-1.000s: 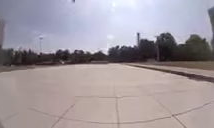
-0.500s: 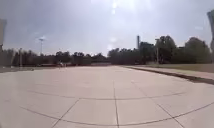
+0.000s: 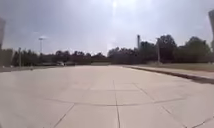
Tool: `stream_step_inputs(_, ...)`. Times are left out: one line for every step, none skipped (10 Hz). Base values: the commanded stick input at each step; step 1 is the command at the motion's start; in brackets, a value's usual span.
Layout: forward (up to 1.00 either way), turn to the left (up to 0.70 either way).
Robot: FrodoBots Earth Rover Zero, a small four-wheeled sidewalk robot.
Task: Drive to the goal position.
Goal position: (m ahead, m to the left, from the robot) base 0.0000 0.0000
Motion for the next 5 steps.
stream_step_inputs(0.70,0.02)
stream_step_inputs(0.70,0.02)
stream_step_inputs(0.70,0.02)
stream_step_inputs(0.70,0.02)
stream_step_inputs(0.70,0.02)
